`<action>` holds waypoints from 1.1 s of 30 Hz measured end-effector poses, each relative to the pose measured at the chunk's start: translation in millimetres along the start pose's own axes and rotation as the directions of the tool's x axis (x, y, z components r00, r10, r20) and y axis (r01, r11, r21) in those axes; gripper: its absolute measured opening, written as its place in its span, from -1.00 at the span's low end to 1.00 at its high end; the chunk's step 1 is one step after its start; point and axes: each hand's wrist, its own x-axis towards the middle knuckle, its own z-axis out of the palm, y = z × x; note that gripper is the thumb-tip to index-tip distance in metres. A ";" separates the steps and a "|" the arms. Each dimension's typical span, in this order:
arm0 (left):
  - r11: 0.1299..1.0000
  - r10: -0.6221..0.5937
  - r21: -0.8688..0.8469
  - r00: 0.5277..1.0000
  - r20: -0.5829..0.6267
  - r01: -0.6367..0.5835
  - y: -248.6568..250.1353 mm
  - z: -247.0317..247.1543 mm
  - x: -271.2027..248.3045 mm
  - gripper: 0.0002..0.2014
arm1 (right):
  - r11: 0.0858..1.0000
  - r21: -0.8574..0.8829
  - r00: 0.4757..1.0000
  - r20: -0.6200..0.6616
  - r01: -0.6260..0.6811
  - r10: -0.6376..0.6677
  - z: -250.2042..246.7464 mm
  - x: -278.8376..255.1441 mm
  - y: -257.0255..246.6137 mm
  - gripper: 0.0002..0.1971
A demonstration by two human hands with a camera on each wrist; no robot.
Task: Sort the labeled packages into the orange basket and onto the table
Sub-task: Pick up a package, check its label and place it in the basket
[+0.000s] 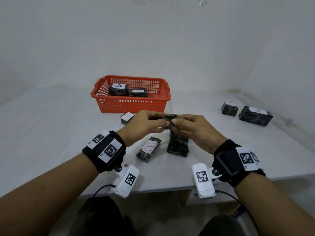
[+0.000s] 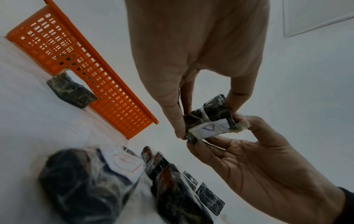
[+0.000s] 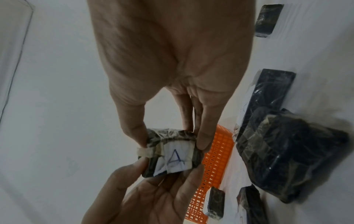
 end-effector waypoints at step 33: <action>0.987 -0.160 -0.057 0.883 -0.441 0.150 11.0 -168.8 101.2 -0.77 | 0.983 -0.090 0.986 -0.070 -0.159 0.153 78.1 222.1 -56.2 -0.82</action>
